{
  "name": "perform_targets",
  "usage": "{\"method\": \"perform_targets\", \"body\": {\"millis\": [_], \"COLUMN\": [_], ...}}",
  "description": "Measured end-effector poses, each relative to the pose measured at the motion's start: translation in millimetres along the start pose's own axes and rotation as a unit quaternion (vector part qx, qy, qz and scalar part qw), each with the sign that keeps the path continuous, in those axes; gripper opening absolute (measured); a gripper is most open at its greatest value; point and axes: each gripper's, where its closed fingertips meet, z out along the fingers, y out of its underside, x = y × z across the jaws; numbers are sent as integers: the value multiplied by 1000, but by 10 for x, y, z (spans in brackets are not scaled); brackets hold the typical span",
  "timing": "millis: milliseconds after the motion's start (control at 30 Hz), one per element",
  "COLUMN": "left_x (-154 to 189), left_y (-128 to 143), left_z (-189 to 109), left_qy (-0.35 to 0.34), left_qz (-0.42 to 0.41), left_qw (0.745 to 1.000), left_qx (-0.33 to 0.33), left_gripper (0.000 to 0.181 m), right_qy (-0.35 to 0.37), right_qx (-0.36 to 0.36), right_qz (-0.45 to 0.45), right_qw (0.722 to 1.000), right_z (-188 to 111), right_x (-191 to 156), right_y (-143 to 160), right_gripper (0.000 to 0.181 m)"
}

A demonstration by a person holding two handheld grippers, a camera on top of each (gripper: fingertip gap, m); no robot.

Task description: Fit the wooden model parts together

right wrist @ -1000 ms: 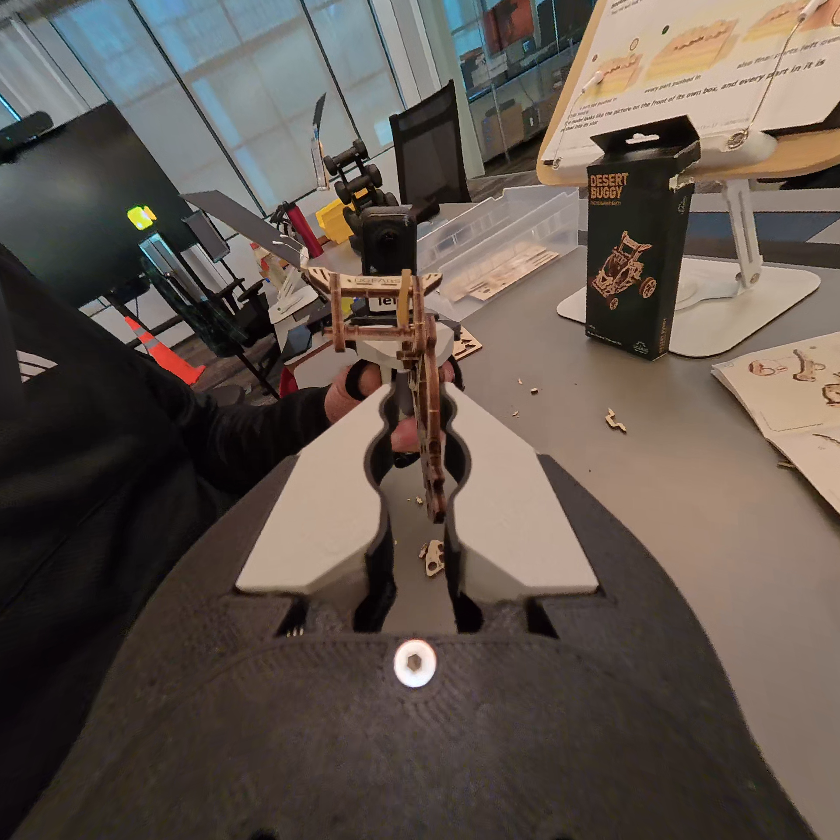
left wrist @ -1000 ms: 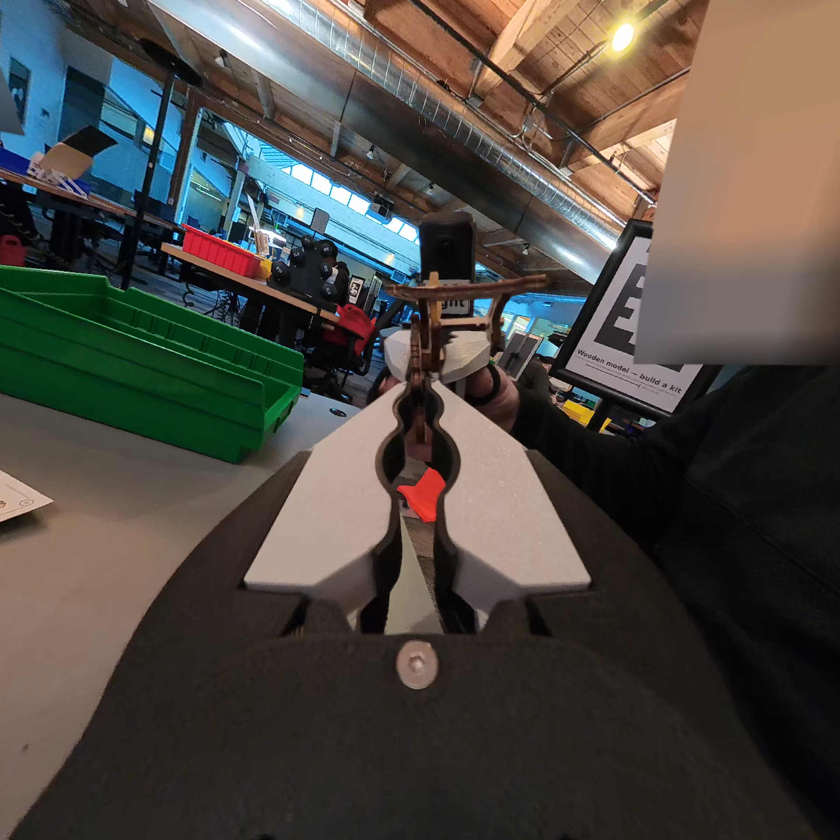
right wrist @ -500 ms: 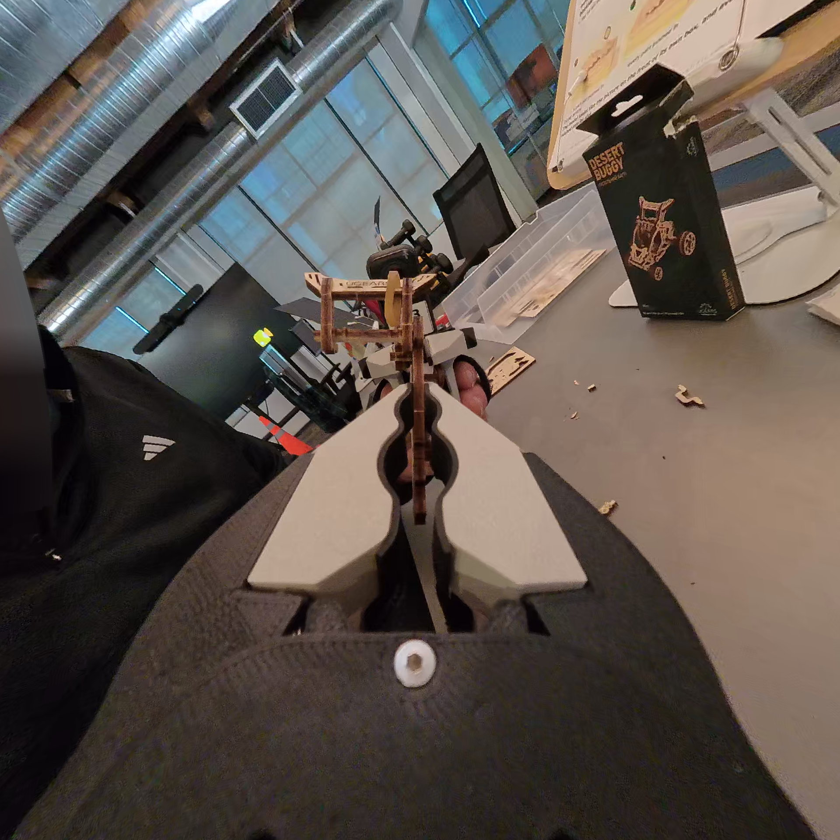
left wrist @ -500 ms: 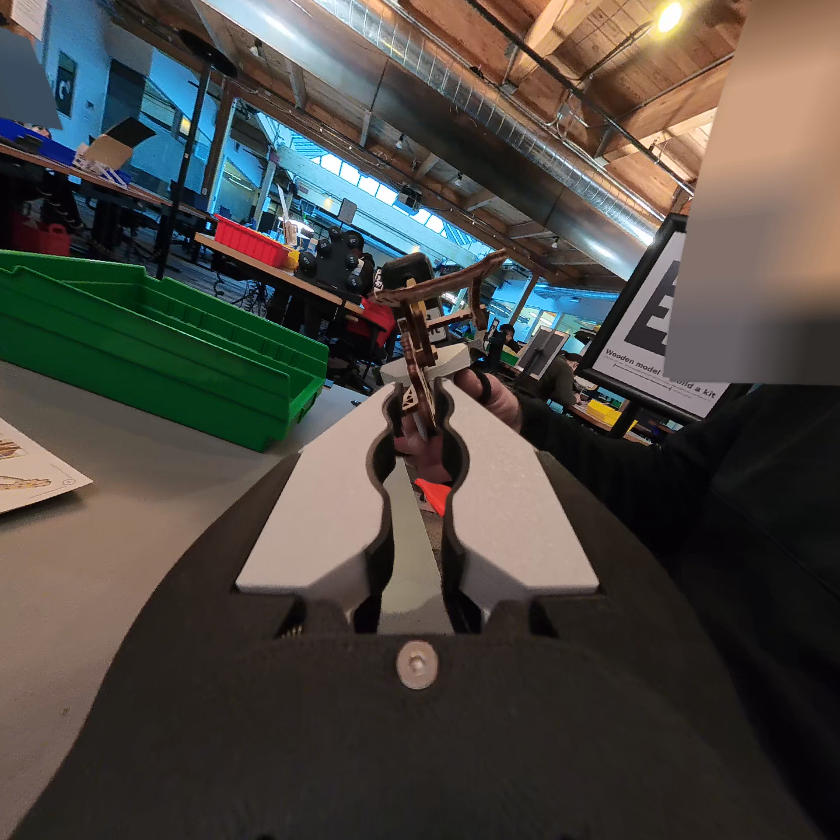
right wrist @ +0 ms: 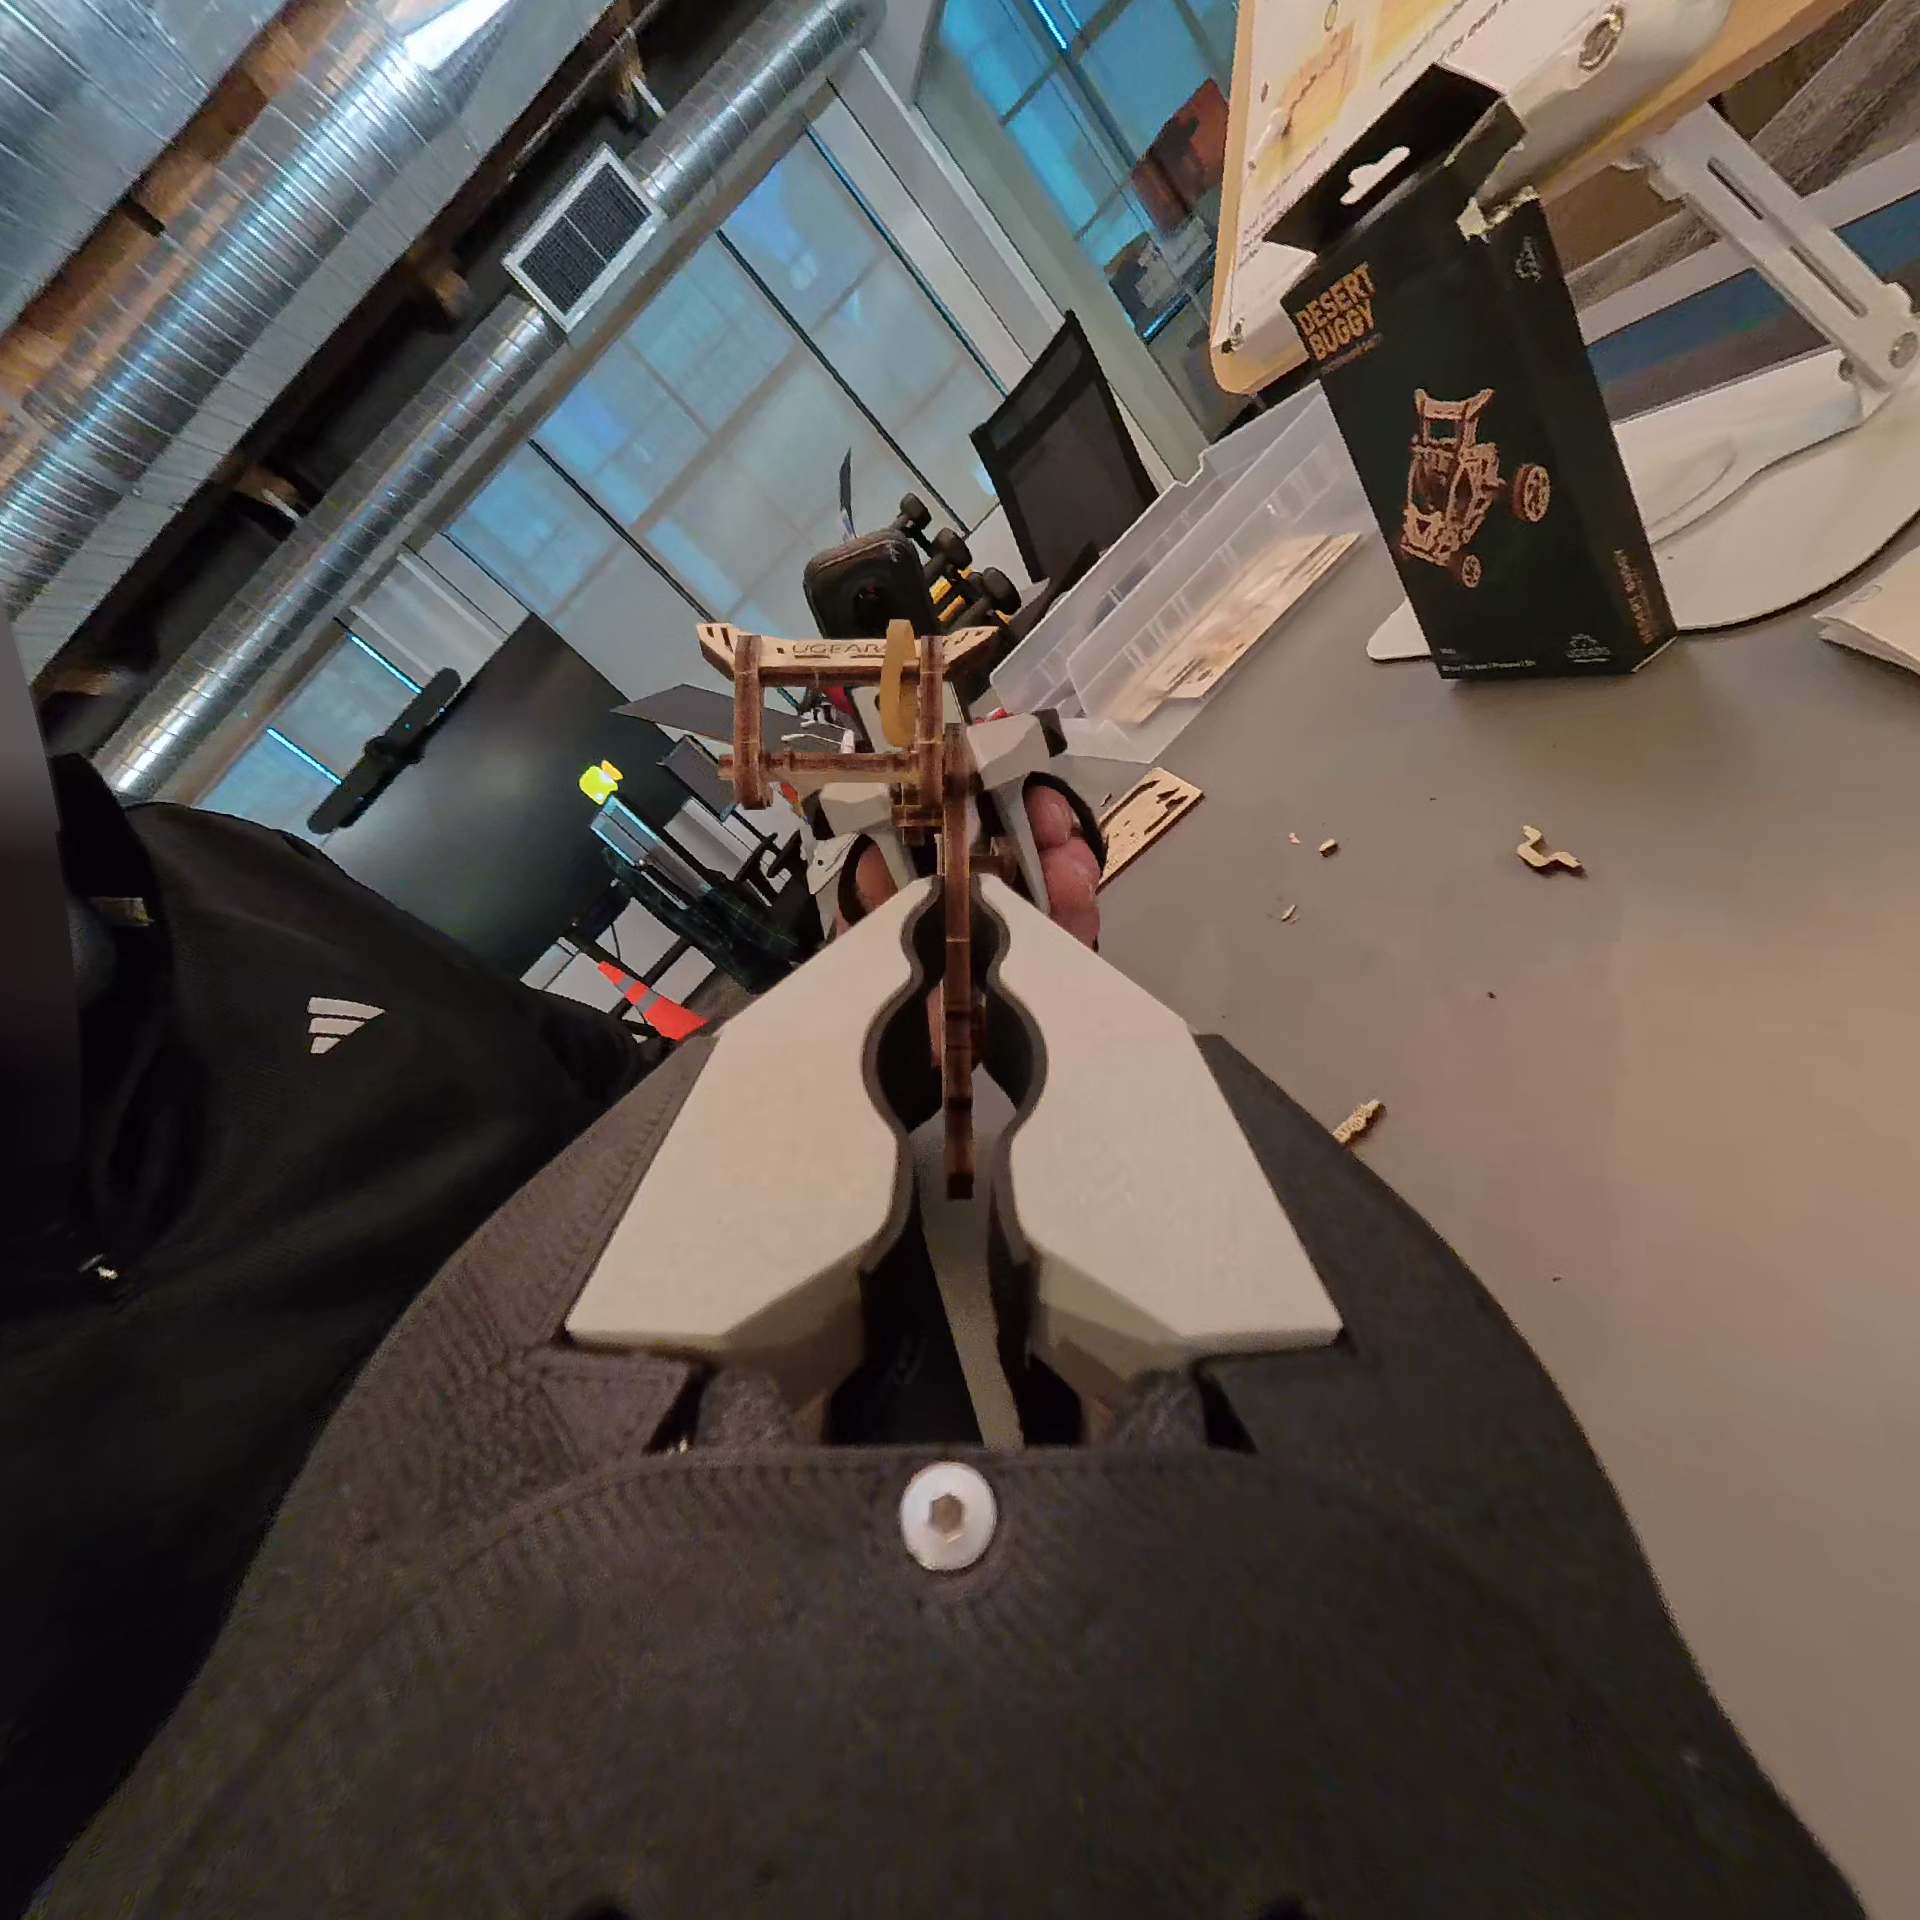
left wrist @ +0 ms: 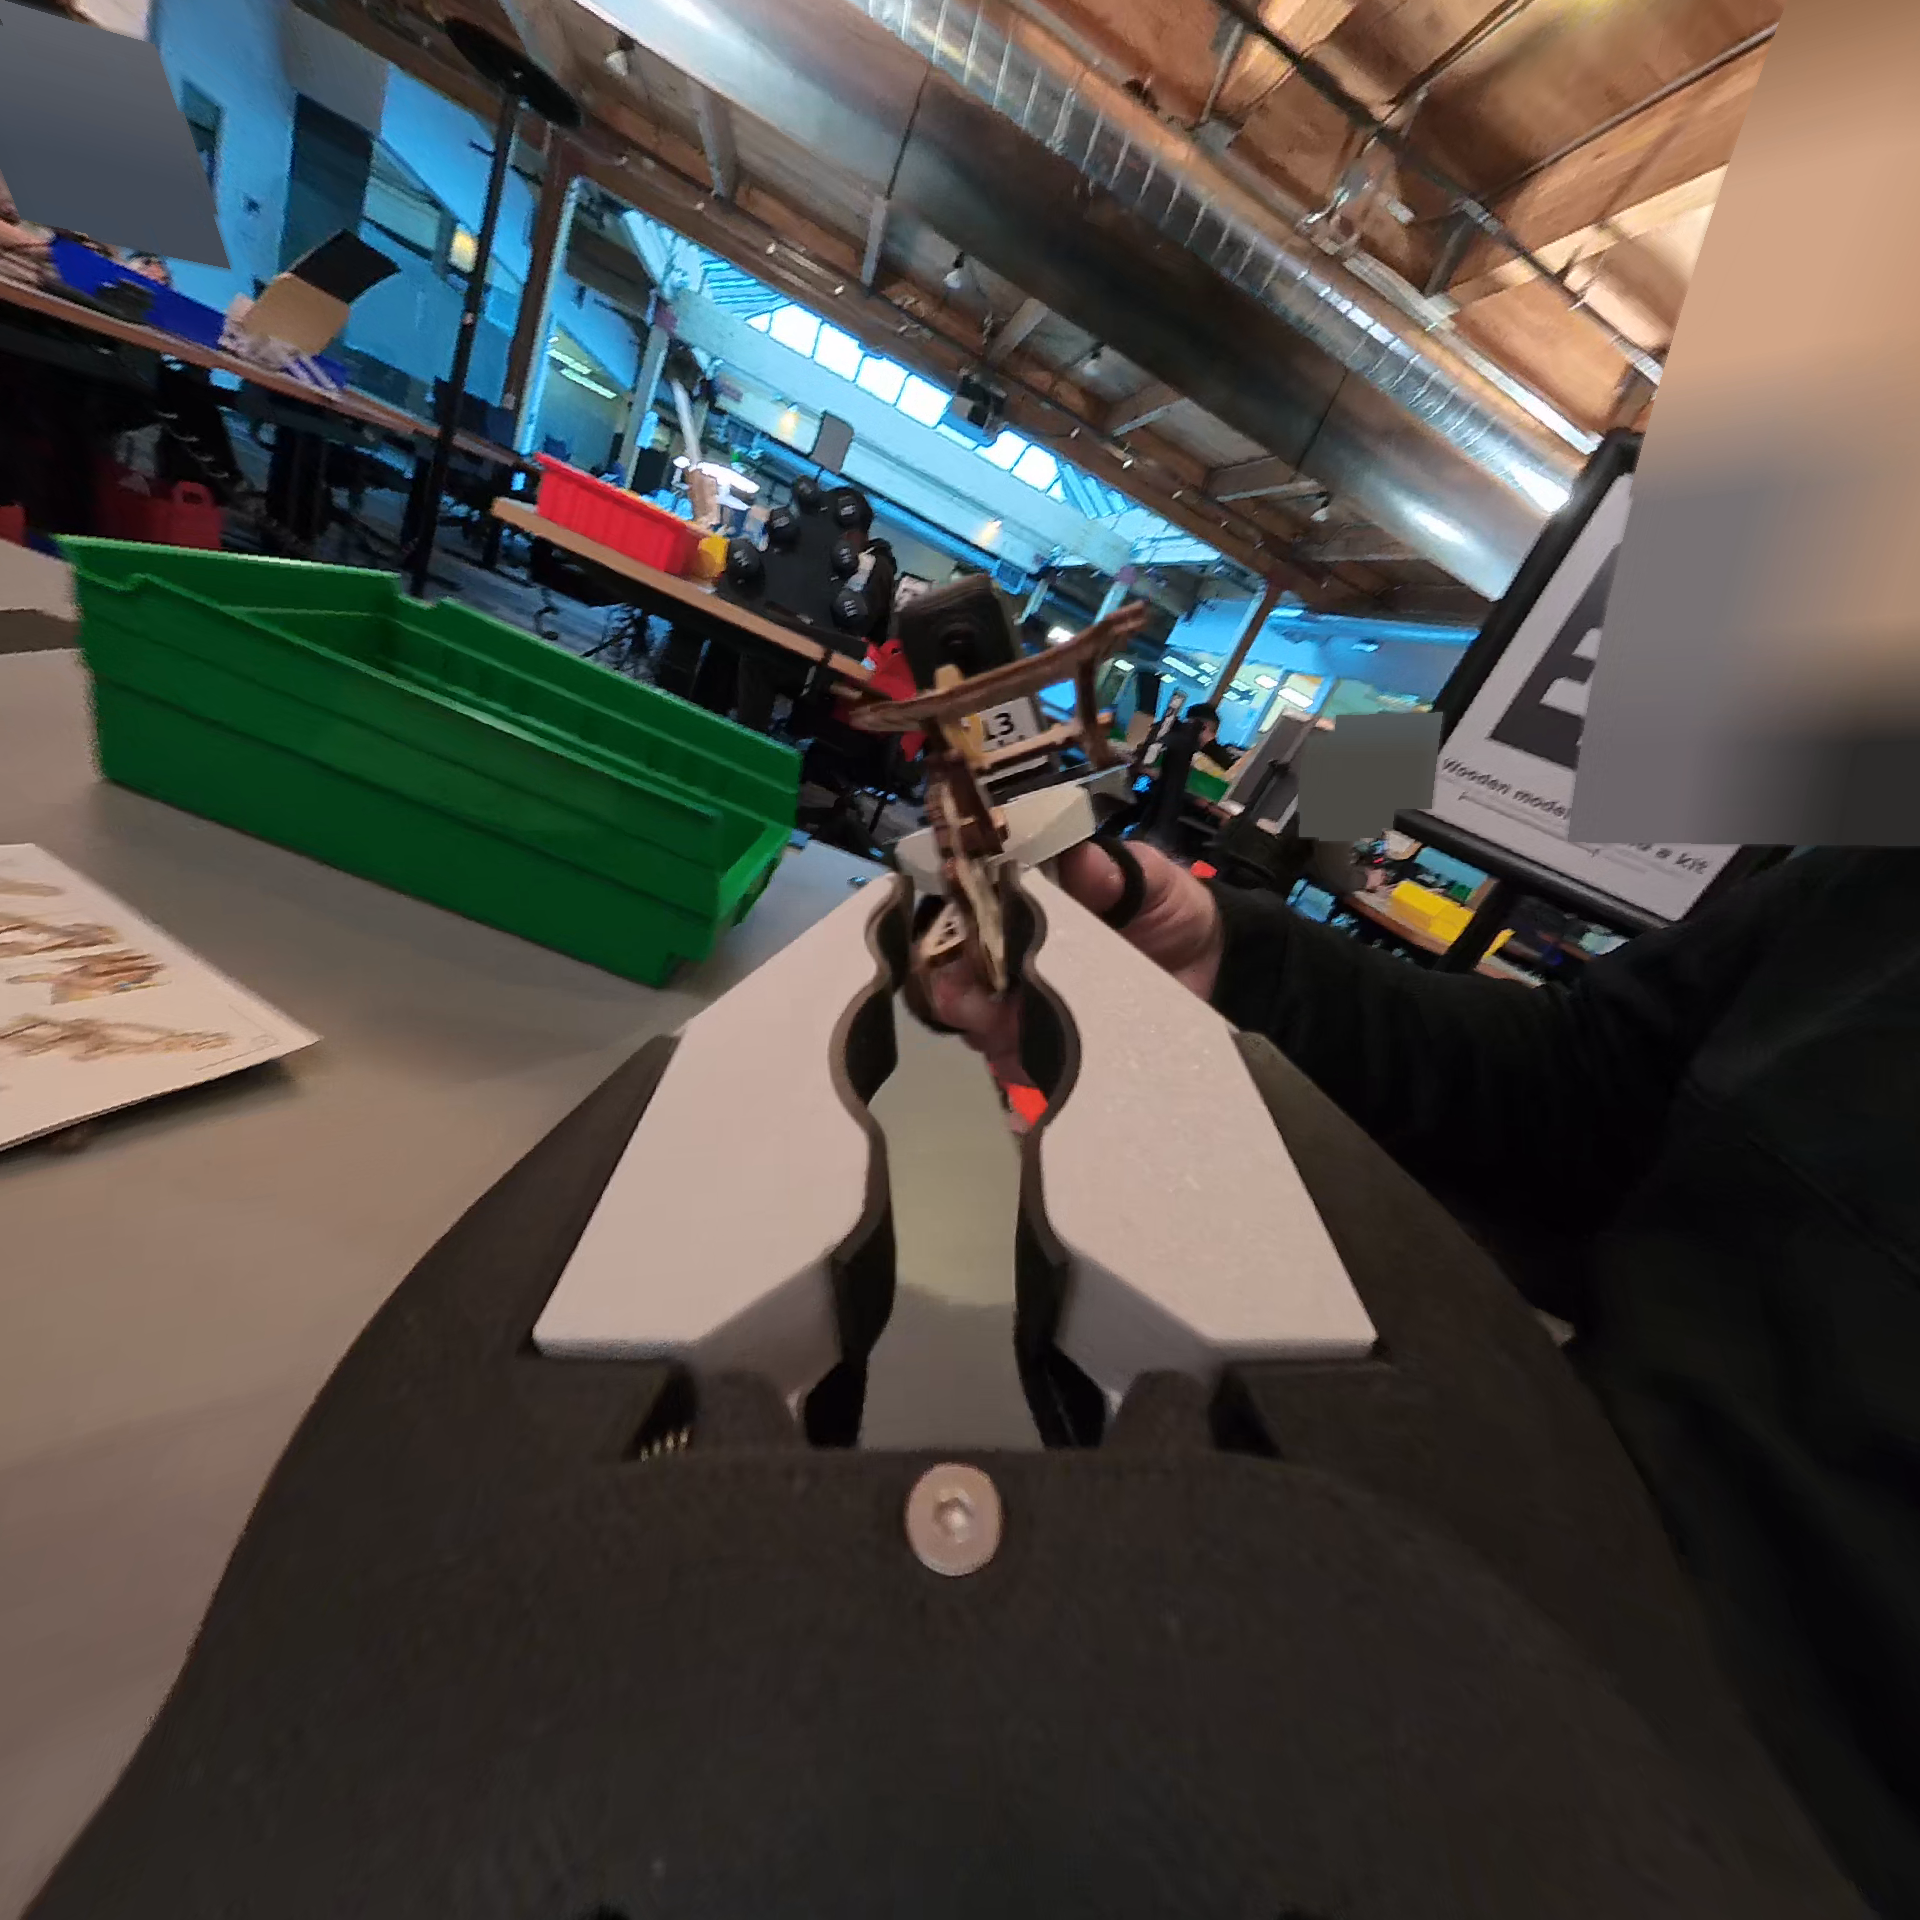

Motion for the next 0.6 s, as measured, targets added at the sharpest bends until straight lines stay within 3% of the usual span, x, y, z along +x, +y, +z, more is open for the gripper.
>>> {"method": "perform_targets", "body": {"millis": [267, 600], "left_x": [-427, -907], "left_y": [47, 218], "left_z": [-181, 36], "left_qy": [-50, -56], "left_qz": [18, 21], "left_qw": [998, 994], "left_qx": [-30, -86], "left_gripper": [16, 15], "right_qy": [22, 92], "right_qx": [5, 25], "right_qz": [-28, -96], "right_qw": [999, 991], "right_z": [-74, -177], "right_x": [258, 723], "right_y": [65, 42], "right_gripper": [0, 0]}}
